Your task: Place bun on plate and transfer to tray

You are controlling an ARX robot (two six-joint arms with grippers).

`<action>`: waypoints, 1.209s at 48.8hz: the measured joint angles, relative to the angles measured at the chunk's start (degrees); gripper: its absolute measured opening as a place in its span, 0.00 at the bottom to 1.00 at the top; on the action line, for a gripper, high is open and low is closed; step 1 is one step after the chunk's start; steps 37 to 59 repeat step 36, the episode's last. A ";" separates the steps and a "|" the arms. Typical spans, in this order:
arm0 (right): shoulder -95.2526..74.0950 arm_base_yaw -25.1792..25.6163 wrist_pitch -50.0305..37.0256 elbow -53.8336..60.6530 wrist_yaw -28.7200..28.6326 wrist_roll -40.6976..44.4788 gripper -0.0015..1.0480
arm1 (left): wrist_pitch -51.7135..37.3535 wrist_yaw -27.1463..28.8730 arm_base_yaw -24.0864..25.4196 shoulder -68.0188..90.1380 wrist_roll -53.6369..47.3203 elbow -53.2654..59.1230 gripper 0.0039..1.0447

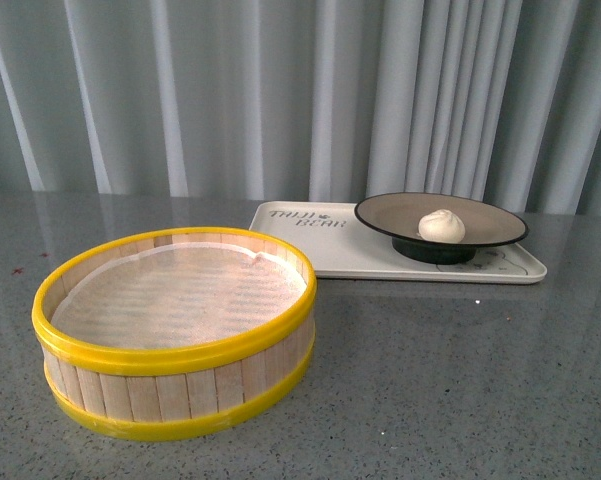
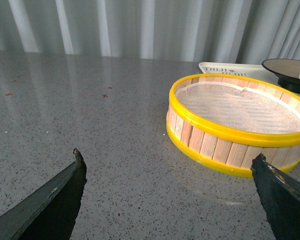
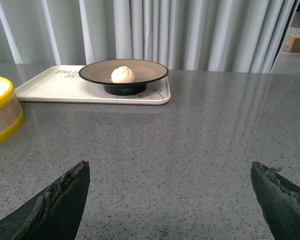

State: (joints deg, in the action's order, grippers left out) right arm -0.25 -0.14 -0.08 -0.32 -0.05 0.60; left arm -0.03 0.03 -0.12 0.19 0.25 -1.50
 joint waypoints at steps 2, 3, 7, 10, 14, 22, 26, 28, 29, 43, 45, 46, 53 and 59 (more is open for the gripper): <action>0.00 0.00 0.00 0.00 0.00 0.00 0.92 | 0.00 0.00 0.00 0.00 0.00 0.00 0.94; 0.00 0.00 0.00 0.00 0.00 0.00 0.92 | 0.00 0.00 0.00 0.00 0.00 0.00 0.94; 0.00 0.00 0.00 0.00 0.00 0.00 0.92 | 0.00 0.00 0.02 0.00 0.00 0.00 0.94; 0.00 0.00 0.00 0.00 0.00 0.00 0.92 | 0.00 0.00 0.00 0.00 0.00 0.00 0.94; 0.00 0.00 0.00 0.00 0.00 0.00 0.92 | 0.00 0.00 0.00 0.00 0.00 0.00 0.94; 0.00 0.00 0.00 0.00 0.00 0.00 0.92 | 0.00 0.00 0.00 0.00 0.00 0.00 0.94; 0.00 0.00 0.00 0.00 0.00 0.00 0.92 | 0.00 0.00 0.00 0.00 0.00 0.00 0.94; 0.00 0.00 0.00 0.00 0.00 0.00 0.92 | 0.00 0.00 0.00 0.00 0.00 0.00 0.94; 0.00 0.00 0.00 0.00 0.00 0.00 0.92 | 0.00 0.00 0.00 0.00 0.00 0.00 0.94; 0.00 0.00 0.00 0.00 0.00 0.00 0.92 | 0.00 0.00 0.00 0.00 0.00 0.00 0.94; 0.00 0.00 0.00 0.00 0.00 0.00 0.92 | 0.00 0.00 0.00 0.00 0.00 0.00 0.94; 0.00 0.00 0.00 0.00 0.00 0.00 0.92 | 0.00 0.00 0.00 0.00 0.00 0.00 0.94; 0.00 0.00 0.00 0.00 0.00 0.00 0.92 | 0.00 0.00 0.00 0.00 0.00 0.00 0.94; 0.00 0.00 0.00 0.00 0.00 0.00 0.92 | 0.00 0.00 0.00 0.00 0.00 0.00 0.94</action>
